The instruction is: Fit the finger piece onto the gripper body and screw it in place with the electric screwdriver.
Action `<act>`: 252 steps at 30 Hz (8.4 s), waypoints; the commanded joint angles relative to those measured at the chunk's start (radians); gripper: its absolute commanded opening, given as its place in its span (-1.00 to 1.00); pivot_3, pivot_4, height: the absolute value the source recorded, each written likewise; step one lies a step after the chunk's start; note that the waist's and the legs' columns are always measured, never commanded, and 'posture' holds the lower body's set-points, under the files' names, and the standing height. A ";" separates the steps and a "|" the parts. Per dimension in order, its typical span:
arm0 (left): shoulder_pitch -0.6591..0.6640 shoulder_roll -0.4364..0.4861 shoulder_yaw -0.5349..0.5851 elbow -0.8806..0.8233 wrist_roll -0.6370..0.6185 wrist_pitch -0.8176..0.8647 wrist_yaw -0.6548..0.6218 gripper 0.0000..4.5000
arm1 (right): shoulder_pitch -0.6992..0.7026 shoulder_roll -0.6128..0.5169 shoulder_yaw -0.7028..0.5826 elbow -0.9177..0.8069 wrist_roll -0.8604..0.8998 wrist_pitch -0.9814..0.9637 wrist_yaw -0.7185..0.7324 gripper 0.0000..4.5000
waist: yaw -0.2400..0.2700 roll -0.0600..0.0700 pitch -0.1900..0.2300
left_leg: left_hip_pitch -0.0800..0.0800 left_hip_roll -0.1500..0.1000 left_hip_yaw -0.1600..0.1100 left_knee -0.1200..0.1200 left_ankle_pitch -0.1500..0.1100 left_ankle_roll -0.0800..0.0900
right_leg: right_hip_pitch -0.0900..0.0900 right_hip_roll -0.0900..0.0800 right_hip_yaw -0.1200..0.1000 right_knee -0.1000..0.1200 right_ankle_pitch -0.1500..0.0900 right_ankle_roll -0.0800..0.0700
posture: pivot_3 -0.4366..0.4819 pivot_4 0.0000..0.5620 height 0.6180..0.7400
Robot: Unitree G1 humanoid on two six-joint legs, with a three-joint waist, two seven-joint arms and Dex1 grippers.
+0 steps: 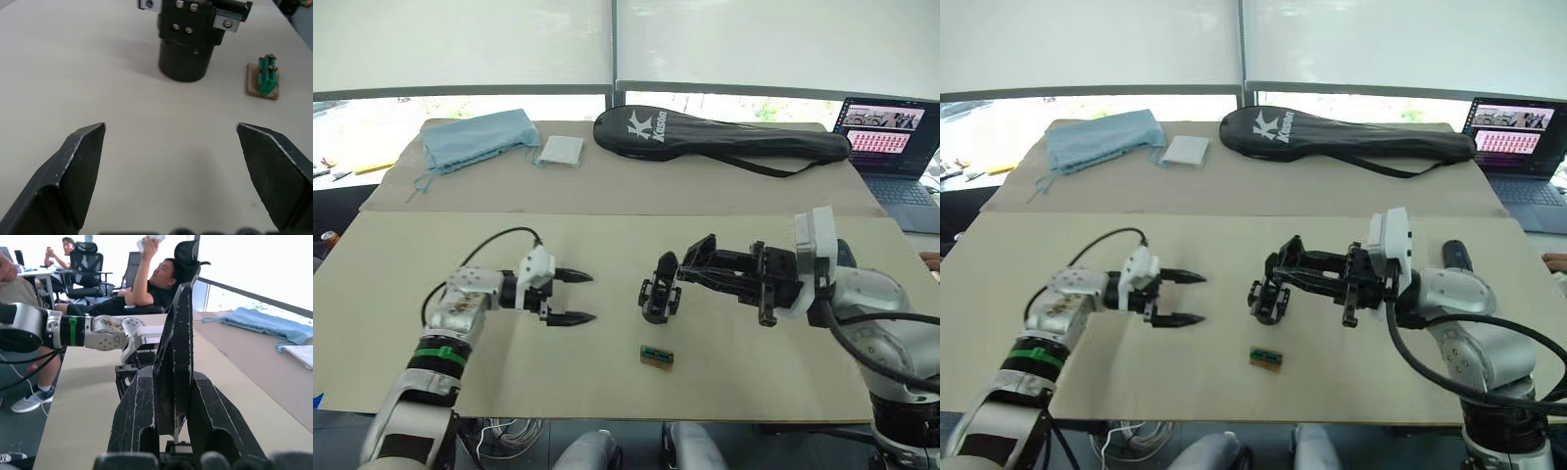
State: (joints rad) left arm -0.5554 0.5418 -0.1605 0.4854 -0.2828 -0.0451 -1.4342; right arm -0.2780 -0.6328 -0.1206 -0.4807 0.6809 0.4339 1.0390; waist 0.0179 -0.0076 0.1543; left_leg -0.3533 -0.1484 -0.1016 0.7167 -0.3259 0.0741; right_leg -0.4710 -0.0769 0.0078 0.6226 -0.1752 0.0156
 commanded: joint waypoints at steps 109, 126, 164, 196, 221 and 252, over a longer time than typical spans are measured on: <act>-0.128 -0.270 -0.081 0.247 0.210 -0.165 0.123 0.01 | 0.037 0.078 0.301 0.120 -0.263 -0.026 -0.090 -0.83 | -0.006 -0.001 -0.002 | 0.002 0.001 0.000 0.005 0.000 0.000 | 0.003 0.001 0.002 0.003 0.000 0.000 | -0.05 -0.47 1.00; -0.122 -0.265 -0.087 0.234 0.212 -0.148 0.114 0.01 | -0.027 0.065 0.339 0.224 -0.286 0.076 -0.107 -0.83 | -0.007 -0.001 -0.005 | 0.016 0.002 0.000 -0.002 -0.001 0.002 | 0.015 0.002 0.003 -0.001 0.000 0.000 | -0.05 -0.47 1.00; -0.097 -0.265 -0.071 0.241 0.209 -0.113 0.159 0.97 | -0.094 0.078 0.176 0.108 -0.157 -0.087 0.015 1.00 | -0.008 -0.001 -0.006 | 0.016 0.002 0.000 -0.004 -0.001 0.002 | 0.014 0.002 0.003 -0.003 0.000 0.000 | -0.05 -0.47 1.00; 0.008 0.034 0.287 -0.490 -0.378 0.459 0.175 0.97 | 0.994 0.340 -0.761 -0.099 -0.013 -0.363 -0.215 1.00 | -0.007 0.003 -0.005 | 0.020 0.005 0.001 -0.016 -0.004 -0.008 | 0.015 0.005 0.005 -0.010 0.001 0.001 | -0.05 -0.47 1.00; -0.002 0.038 0.278 -0.576 -0.412 0.502 0.220 0.97 | 0.273 -0.333 -0.379 0.599 -0.087 0.288 -0.416 1.00 | -0.005 0.002 -0.004 | 0.018 0.007 0.004 -0.019 0.002 -0.003 | 0.014 0.004 0.004 -0.012 0.003 -0.003 | -0.05 -0.47 1.00; 0.134 0.130 0.302 -0.563 -0.369 0.429 0.181 1.00 | 0.255 -0.313 -0.382 0.292 -0.120 0.310 -0.198 -0.12 | -0.006 0.009 -0.004 | 0.017 0.007 0.004 -0.019 0.002 -0.004 | 0.012 0.005 0.004 -0.011 0.004 -0.004 | -0.05 -0.47 1.00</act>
State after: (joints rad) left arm -0.4238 0.6528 0.1057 -0.0766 -0.6635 0.4138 -1.2487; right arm -0.0360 -0.9252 -0.4553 -0.0674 0.5214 0.7152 0.8371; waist 0.0117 0.0012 0.1503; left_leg -0.3362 -0.1407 -0.0975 0.6973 -0.3239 0.0700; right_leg -0.4590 -0.0719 0.0119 0.6112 -0.1716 0.0118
